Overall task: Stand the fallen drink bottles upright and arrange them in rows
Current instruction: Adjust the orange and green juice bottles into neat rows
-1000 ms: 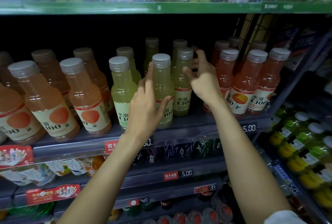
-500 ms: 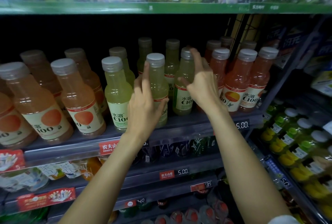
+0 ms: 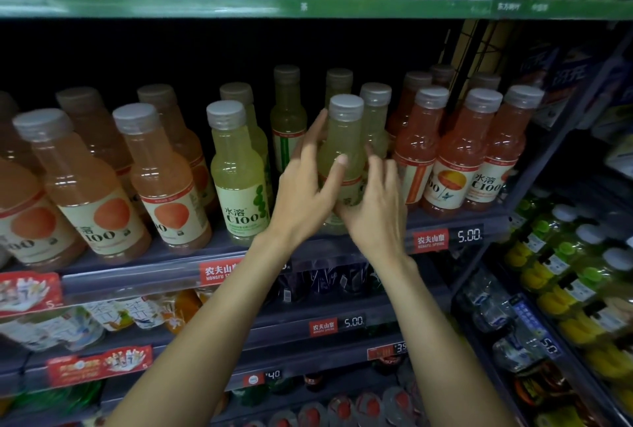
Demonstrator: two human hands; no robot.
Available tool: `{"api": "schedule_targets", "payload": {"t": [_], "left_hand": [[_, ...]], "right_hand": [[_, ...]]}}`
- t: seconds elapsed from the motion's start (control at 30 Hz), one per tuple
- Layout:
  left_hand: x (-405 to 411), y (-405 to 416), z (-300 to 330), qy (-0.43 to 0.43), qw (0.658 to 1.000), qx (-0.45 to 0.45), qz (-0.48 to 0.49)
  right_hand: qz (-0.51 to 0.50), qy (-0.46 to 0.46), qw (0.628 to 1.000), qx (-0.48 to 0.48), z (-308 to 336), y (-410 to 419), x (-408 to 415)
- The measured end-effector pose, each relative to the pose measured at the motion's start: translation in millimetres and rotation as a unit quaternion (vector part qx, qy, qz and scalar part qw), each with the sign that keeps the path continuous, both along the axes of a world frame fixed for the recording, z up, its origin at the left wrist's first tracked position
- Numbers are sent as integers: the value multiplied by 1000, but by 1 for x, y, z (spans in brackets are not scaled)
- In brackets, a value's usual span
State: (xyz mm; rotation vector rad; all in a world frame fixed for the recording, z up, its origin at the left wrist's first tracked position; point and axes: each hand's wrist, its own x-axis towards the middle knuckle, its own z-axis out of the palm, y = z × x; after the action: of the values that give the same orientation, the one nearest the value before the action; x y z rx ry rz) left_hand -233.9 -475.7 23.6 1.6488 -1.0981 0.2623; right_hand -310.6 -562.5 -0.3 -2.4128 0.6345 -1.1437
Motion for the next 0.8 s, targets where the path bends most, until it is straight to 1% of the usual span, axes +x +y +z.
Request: {"api": "schedule_targets", "payload": {"t": [0.1, 0.17, 0.23, 0.3, 0.33, 0.37, 0.43, 0.47, 0.57, 0.63, 0.67, 0.8], "left_hand": [[3, -6, -1, 41, 999, -14, -29], [11, -9, -3, 60, 998, -32, -11], [22, -12, -6, 38, 996, -54, 63], [35, -20, -9, -18, 989, -43, 142], [41, -25, -9, -41, 984, -19, 171], [47, -32, -8, -53, 979, 25, 196], [57, -46, -8, -67, 959, 129, 243], [61, -52, -10, -89, 948, 159, 261], [78, -67, -16, -127, 922, 203, 305], [85, -71, -17, -113, 899, 265, 329], [88, -73, -16, -105, 893, 281, 335], [94, -74, -19, -132, 878, 295, 353]], "right_hand": [[-53, -30, 998, 9, 0, 2, 12], [-69, -45, 997, 10, -1, 0, 19], [-83, -54, 995, 10, -3, -3, 22], [-93, -66, 993, 9, -2, -4, 22], [-94, -71, 993, 11, -3, -4, 21], [-91, -75, 993, 11, -3, -5, 20], [-76, -79, 994, 11, -3, -7, 18], [-68, -80, 994, 12, -3, -8, 18], [-49, -76, 996, 19, -3, -12, 16], [-40, -78, 996, 20, -4, -12, 16], [-38, -78, 996, 21, -4, -13, 16], [-32, -83, 996, 24, -5, -14, 18]]}}
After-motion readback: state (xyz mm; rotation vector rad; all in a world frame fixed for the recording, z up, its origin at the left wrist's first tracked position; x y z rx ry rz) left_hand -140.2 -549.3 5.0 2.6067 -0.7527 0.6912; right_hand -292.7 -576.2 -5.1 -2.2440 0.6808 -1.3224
